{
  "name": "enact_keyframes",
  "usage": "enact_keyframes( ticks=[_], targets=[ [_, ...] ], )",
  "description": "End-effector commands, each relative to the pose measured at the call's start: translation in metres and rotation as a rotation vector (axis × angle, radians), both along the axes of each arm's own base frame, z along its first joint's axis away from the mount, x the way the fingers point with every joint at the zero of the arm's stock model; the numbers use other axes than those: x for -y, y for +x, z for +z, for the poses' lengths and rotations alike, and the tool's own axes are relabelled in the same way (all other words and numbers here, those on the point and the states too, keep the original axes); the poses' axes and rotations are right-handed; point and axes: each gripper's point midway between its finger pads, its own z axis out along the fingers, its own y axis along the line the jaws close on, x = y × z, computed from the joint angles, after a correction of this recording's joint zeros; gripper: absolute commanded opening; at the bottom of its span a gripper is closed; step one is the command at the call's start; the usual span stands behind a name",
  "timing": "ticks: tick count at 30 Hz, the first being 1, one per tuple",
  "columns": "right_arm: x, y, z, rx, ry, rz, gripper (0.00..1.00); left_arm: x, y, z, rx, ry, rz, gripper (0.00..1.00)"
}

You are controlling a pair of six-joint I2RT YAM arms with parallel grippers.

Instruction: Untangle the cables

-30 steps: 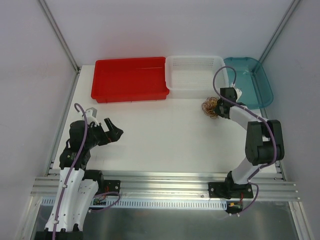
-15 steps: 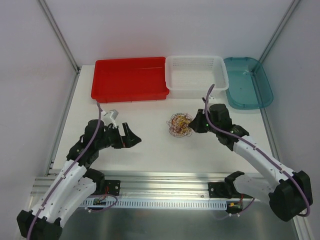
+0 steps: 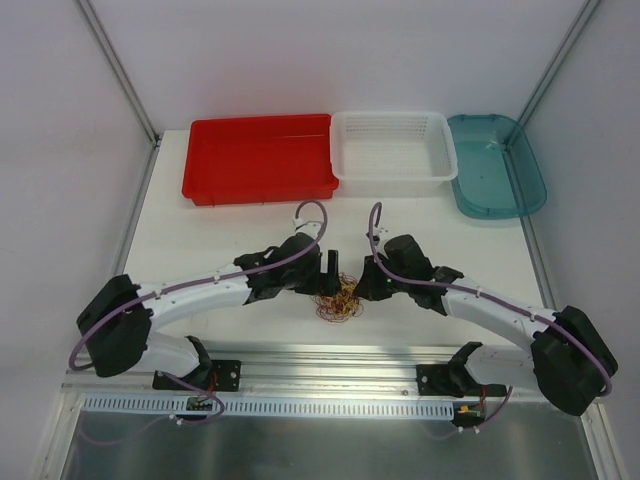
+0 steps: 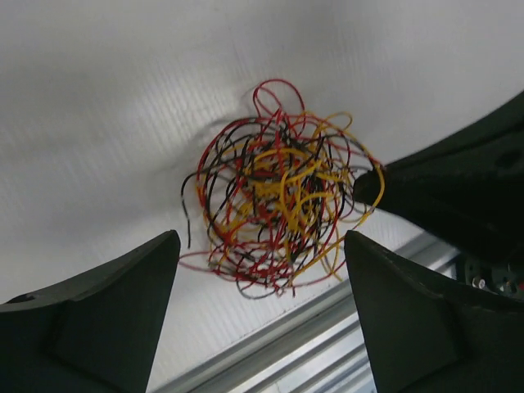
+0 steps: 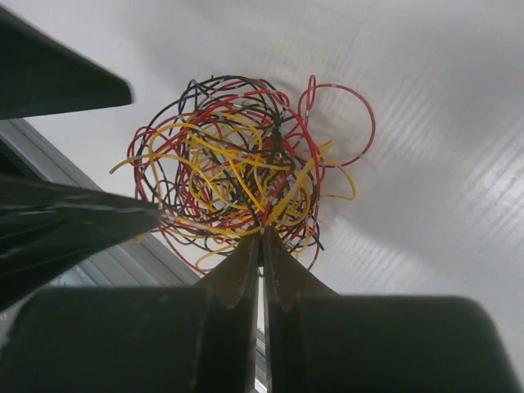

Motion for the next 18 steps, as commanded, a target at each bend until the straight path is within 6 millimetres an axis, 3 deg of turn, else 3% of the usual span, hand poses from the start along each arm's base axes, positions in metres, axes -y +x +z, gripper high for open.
enact_keyframes(
  ticks=[1, 3, 7, 8, 10, 11, 15, 16, 17, 18],
  targets=[
    [-0.017, 0.008, 0.015, 0.055, 0.07, 0.007, 0.01, 0.022, 0.03, 0.006, 0.084, 0.021, 0.057, 0.81],
    [-0.019, 0.006, 0.014, 0.052, 0.067, 0.013, 0.01, 0.026, 0.034, 0.0, 0.075, 0.032, 0.073, 0.75],
    [-0.017, 0.005, 0.018, 0.067, 0.065, 0.0, 0.01, 0.032, 0.03, -0.022, 0.016, 0.052, 0.064, 0.53],
    [-0.014, 0.006, 0.019, 0.071, 0.051, -0.011, 0.01, 0.03, 0.029, -0.024, 0.014, 0.058, 0.069, 0.36],
    [-0.006, 0.009, 0.025, 0.103, 0.031, -0.038, 0.01, 0.023, 0.035, -0.017, 0.048, 0.057, 0.111, 0.16],
    [0.0, 0.007, 0.025, 0.103, 0.008, -0.045, 0.01, 0.018, 0.034, -0.018, 0.056, 0.063, 0.125, 0.01],
    [0.026, 0.007, 0.03, 0.138, -0.063, -0.122, 0.01, -0.001, 0.036, -0.006, 0.106, 0.05, 0.185, 0.0],
    [0.033, 0.01, 0.033, 0.158, -0.082, -0.148, 0.01, -0.007, 0.037, 0.006, 0.122, 0.021, 0.216, 0.0],
    [0.05, 0.01, 0.029, 0.162, -0.148, -0.191, 0.01, -0.019, 0.04, 0.004, 0.127, 0.024, 0.26, 0.0],
    [0.058, 0.011, 0.038, 0.189, -0.158, -0.213, 0.01, -0.027, 0.041, 0.018, 0.143, -0.015, 0.292, 0.0]
  ],
)
